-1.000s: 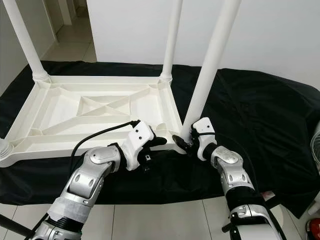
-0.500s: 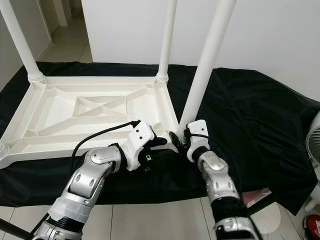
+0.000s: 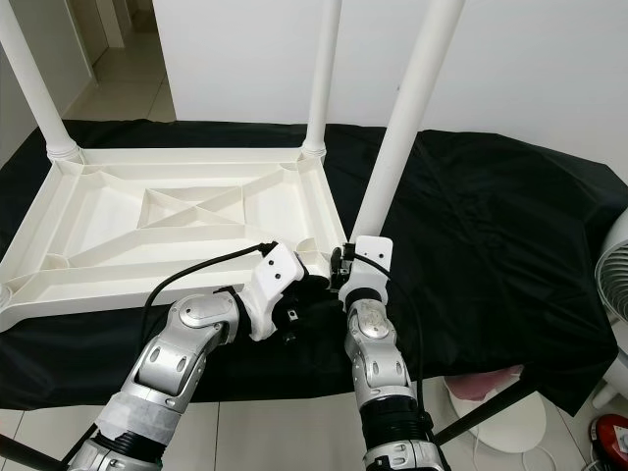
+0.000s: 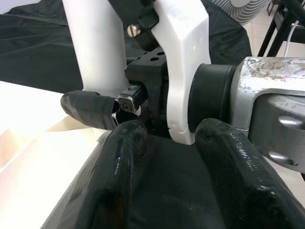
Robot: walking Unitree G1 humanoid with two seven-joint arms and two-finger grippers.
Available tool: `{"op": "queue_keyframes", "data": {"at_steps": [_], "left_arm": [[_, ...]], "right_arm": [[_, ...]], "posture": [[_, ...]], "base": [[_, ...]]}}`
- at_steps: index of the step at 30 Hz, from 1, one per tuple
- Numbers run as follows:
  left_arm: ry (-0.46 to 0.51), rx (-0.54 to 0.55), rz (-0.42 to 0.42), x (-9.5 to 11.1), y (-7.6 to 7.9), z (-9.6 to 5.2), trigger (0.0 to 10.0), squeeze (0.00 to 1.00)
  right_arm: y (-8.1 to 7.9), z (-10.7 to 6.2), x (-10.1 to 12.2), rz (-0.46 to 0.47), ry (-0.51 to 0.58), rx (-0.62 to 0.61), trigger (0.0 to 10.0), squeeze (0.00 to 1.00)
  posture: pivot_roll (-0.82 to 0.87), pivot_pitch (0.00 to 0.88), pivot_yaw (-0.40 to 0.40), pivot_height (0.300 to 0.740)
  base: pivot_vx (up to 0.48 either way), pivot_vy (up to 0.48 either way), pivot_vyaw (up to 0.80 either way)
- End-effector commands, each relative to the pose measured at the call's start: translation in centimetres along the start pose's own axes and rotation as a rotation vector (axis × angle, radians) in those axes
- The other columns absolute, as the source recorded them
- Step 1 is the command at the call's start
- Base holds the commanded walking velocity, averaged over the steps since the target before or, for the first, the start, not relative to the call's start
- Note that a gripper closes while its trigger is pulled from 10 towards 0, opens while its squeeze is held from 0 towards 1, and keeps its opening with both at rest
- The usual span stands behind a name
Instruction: Building children table
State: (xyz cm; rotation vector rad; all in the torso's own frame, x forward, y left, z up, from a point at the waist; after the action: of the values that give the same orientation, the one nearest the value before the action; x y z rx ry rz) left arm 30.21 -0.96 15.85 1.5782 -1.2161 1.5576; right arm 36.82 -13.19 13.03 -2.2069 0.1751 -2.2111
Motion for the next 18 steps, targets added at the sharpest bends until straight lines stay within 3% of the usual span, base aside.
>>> {"op": "queue_keyframes", "data": {"at_steps": [1, 2, 3, 10, 16, 17, 18], "left_arm": [[-0.013, 0.144, -0.005, -0.1, -1.2, 0.1, 10.0, 0.0], [-0.014, 0.149, -0.005, -0.2, -1.3, 0.0, 10.0, 0.0], [-0.014, 0.153, -0.004, -0.2, -1.4, -0.1, 10.0, 0.0], [-0.011, 0.164, -0.006, -0.1, -1.5, -0.1, 10.0, 0.0], [-0.014, 0.172, 0.001, -0.1, -1.8, -0.3, 10.0, 0.0], [-0.015, 0.173, 0.003, -0.1, -1.9, -0.4, 10.0, 0.0], [-0.015, 0.173, 0.003, -0.1, -1.9, -0.4, 10.0, 0.0]], "right_arm": [[0.8, -0.1, 0.1, 0.021, -0.003, -0.028, 10.0, 0.0], [1.0, -0.1, 0.1, 0.012, -0.003, -0.028, 10.0, 0.0], [1.1, -0.1, 0.1, 0.008, -0.001, -0.04, 10.0, 1.0], [1.1, -0.3, 1.0, 0.012, 0.048, -0.007, 10.0, 1.0], [1.4, -1.2, 1.3, -0.008, 0.046, 0.178, 10.0, 1.0], [1.8, -1.7, 1.4, -0.041, 0.045, 0.254, 10.0, 0.0], [1.8, -1.7, 1.4, -0.041, 0.045, 0.254, 10.0, 0.0]], "posture": [[0.04, 0.061, -0.05, 0.74], [0.04, 0.061, -0.05, 0.74], [0.04, 0.061, -0.05, 0.74], [0.05, 0.053, -0.053, 0.74], [0.05, 0.047, -0.051, 0.74], [0.05, 0.044, -0.049, 0.74], [0.05, 0.044, -0.049, 0.74]], "base": [[0.0, 0.0, 0.0], [0.0, 0.0, 0.0], [0.0, 0.0, 0.0], [0.0, 0.0, 0.0], [0.0, 0.0, 0.0], [0.0, 0.0, 0.0], [0.0, 0.0, 0.0]]}}
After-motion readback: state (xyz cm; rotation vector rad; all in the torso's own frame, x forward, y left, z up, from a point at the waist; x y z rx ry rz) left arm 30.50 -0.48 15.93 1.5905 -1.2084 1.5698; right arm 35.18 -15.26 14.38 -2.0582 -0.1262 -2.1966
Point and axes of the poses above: a point about 5 cm out from each wrist's last joint towards the gripper, its own z axis pointing out of the wrist towards the gripper, its own x axis along the axis of the wrist's last joint, y = z × x, the point moved 4 cm from there along z, pointing out of the wrist towards the gripper, and after that the axes turned 1 degree about z, right-handed, at the moved point
